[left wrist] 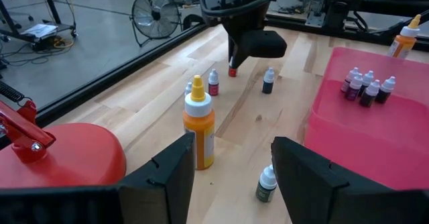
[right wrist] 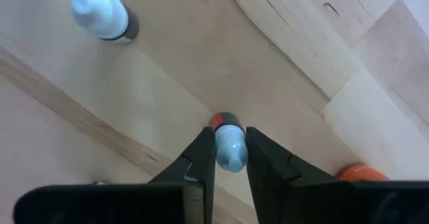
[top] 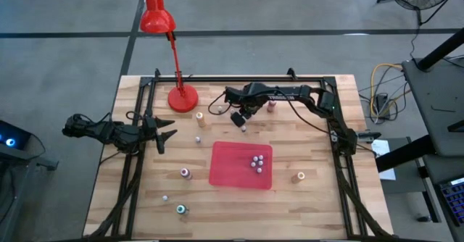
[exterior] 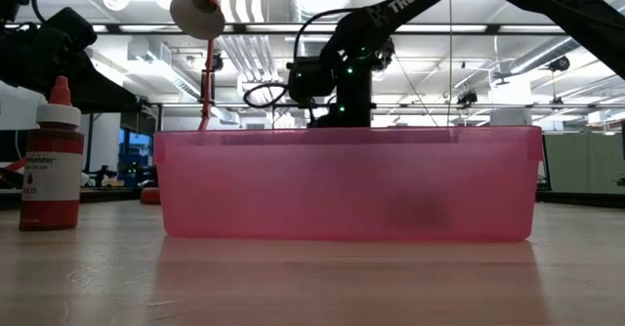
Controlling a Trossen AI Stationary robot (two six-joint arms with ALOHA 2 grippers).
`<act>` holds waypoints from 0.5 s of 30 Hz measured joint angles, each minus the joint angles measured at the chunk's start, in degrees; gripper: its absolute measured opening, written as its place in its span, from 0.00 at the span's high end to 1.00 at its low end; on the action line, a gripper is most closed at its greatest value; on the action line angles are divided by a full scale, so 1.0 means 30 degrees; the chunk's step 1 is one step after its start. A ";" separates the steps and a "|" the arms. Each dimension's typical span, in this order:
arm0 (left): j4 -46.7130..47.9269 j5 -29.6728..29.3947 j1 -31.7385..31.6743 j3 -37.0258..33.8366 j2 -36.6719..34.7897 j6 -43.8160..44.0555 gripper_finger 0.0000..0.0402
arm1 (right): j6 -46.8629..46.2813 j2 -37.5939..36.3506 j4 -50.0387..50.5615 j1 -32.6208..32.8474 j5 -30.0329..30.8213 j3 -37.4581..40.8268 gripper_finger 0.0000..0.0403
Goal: Pick & Place food coloring
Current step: Put the small red food coloring bottle in the red bin
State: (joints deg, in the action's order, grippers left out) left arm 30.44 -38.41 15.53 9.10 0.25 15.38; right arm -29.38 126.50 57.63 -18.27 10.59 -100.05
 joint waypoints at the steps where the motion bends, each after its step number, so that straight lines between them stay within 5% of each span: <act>1: -0.0007 0.0000 -0.0007 -0.0006 0.0000 0.0002 0.58 | 0.0128 -0.0007 0.0000 0.0027 0.0019 0.0000 0.88; 15: -0.0006 0.0000 -0.0007 -0.0001 0.0000 0.0007 0.58 | 0.2526 -0.1250 0.1678 0.0701 0.0866 -0.0007 0.87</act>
State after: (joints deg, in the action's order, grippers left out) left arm 30.42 -38.41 15.51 9.10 0.25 15.40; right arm -21.80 122.75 62.66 -16.17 13.18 -100.07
